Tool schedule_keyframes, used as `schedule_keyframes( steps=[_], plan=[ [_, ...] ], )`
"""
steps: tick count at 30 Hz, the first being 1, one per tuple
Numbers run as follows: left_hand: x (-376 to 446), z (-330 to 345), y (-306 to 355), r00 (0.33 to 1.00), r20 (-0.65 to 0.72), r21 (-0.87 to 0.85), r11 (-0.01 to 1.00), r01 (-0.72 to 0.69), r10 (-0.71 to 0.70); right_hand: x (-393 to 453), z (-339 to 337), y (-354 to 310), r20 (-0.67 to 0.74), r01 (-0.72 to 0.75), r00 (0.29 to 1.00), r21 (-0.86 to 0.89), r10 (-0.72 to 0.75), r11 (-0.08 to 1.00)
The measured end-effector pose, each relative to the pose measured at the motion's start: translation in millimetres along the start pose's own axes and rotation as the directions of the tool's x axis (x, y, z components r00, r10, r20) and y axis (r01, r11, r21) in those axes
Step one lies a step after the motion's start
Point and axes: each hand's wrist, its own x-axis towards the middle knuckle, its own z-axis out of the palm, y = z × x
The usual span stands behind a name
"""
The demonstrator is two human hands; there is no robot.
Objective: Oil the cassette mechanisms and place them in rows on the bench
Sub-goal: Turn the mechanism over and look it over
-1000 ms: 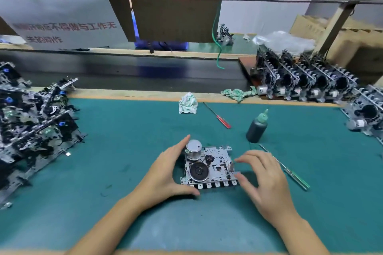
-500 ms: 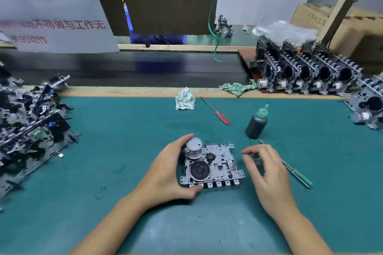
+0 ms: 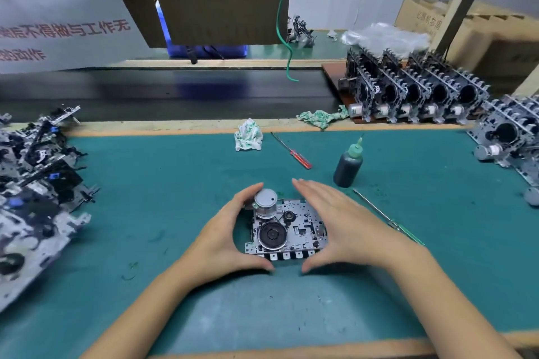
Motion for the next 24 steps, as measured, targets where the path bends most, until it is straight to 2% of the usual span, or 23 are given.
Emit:
schedule_keyframes(
  steps=[4, 9, 11, 12, 13, 14, 15, 16, 17, 18, 19, 20, 21, 22, 23, 24],
  plan=[
    [-0.4, 1.4, -0.6, 0.999, 0.042, 0.025, 0.999, -0.028, 0.027, 13.3, -5.2, -5.5, 0.107, -0.02, 0.994, -0.108, 0.032, 0.994],
    [-2.7, 2.7, -0.7, 0.999, 0.043, 0.018, 1.0, 0.002, -0.002, 16.1, -11.3, -12.6, 0.02, -0.027, 0.999, -0.201, 0.032, 0.979],
    [2.9, 1.0, 4.4, 0.999, 0.013, -0.126, 0.992, 0.031, -0.029, 14.5, -14.7, -14.9, -0.024, -0.038, 0.999, -0.201, 0.034, 0.979],
    [6.6, -0.9, 6.5, 0.997, -0.023, -0.253, 0.966, 0.06, -0.068, 13.0, -15.7, -14.7, -0.035, -0.046, 0.999, -0.152, 0.041, 0.987],
    [10.9, -4.2, 8.9, 0.989, -0.048, -0.421, 0.901, 0.106, -0.139, 11.5, -16.3, -14.8, -0.027, -0.059, 0.998, -0.03, 0.058, 0.998],
    [12.5, -6.9, 9.1, 0.981, -0.029, -0.578, 0.804, 0.138, -0.19, 10.1, -16.2, -14.8, -0.008, -0.067, 0.998, 0.185, 0.07, 0.98],
    [10.5, -8.9, 8.5, 0.984, 0.033, -0.69, 0.709, 0.149, -0.175, 8.0, -14.6, -16.6, 0.03, -0.065, 0.998, 0.461, 0.058, 0.885],
    [8.5, -9.0, 10.4, 0.983, 0.13, -0.748, 0.639, 0.182, -0.128, 5.7, -11.0, -20.8, 0.076, -0.054, 0.997, 0.717, 0.0, 0.695],
    [11.2, -5.1, 15.0, 0.969, 0.217, -0.785, 0.569, 0.246, -0.118, 4.5, -5.4, -28.1, 0.112, -0.059, 0.989, 0.891, -0.092, 0.451],
    [17.0, 0.7, 18.6, 0.945, 0.298, -0.824, 0.464, 0.326, -0.135, 4.5, 3.3, -34.1, 0.115, -0.079, 0.977, 0.976, -0.178, 0.201],
    [18.5, 6.5, 21.0, 0.924, 0.355, -0.862, 0.335, 0.382, -0.14, 5.4, 11.7, -39.7, 0.117, -0.126, 0.964, 0.992, -0.237, -0.026],
    [21.8, 12.1, 25.1, 0.912, 0.386, -0.885, 0.223, 0.408, -0.137, 6.7, 20.2, -42.9, 0.131, -0.182, 0.954, 0.968, -0.268, -0.173],
    [22.9, 16.0, 28.2, 0.911, 0.397, -0.904, 0.122, 0.409, -0.114, 7.5, 24.5, -44.4, 0.144, -0.206, 0.956, 0.95, -0.257, -0.236],
    [24.9, 17.3, 29.4, 0.92, 0.387, -0.919, 0.055, 0.391, -0.068, 7.7, 26.3, -42.8, 0.142, -0.189, 0.966, 0.958, -0.215, -0.217],
    [25.9, 16.7, 30.7, 0.929, 0.37, -0.928, 0.036, 0.371, -0.02, 6.7, 24.5, -40.9, 0.132, -0.15, 0.98, 0.981, -0.146, -0.122],
    [25.1, 15.7, 31.3, 0.934, 0.356, -0.934, 0.044, 0.356, 0.001, 5.3, 22.8, -37.3, 0.109, -0.107, 0.993, 0.993, -0.047, 0.046]
  ],
)
